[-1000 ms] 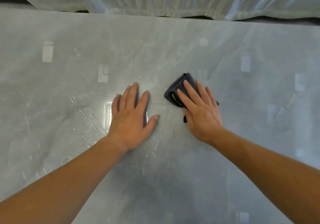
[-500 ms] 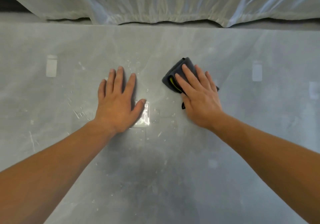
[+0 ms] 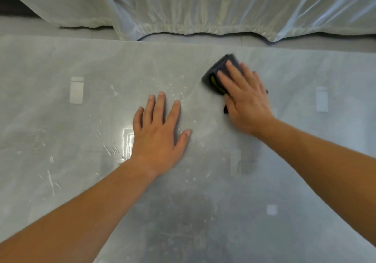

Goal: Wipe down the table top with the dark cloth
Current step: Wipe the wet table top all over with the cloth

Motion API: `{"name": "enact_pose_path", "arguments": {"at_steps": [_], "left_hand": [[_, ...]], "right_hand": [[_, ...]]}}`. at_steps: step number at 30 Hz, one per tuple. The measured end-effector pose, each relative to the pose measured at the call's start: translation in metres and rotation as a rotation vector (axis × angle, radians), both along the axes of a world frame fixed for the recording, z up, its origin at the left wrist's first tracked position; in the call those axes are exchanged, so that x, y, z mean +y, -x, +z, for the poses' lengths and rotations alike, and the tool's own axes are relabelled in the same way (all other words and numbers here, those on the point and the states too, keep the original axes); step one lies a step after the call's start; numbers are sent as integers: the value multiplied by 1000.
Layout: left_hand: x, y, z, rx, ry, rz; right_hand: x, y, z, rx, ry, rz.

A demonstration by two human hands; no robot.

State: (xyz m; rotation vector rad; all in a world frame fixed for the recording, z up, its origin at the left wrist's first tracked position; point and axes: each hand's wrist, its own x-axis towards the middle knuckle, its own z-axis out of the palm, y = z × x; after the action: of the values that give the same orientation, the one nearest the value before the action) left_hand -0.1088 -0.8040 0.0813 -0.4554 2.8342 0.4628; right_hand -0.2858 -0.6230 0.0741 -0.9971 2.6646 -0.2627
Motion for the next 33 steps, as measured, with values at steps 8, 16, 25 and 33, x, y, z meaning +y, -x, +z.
{"name": "enact_pose_path", "arguments": {"at_steps": [8,16,25,33], "left_hand": [[-4,-2,-3,29,-3,-21],[-7,-5,-5,35,-25,-38],[-2,-9,1,78,-108,-8],[16,-53,15,96,-137,-39]], "right_hand": [[-60,-24,-2,17,41,-76],[-22,12,0,-16,58,-303],[16,-54,-3,13,29,156],[1,-127,-1,-2,111,-252]]}}
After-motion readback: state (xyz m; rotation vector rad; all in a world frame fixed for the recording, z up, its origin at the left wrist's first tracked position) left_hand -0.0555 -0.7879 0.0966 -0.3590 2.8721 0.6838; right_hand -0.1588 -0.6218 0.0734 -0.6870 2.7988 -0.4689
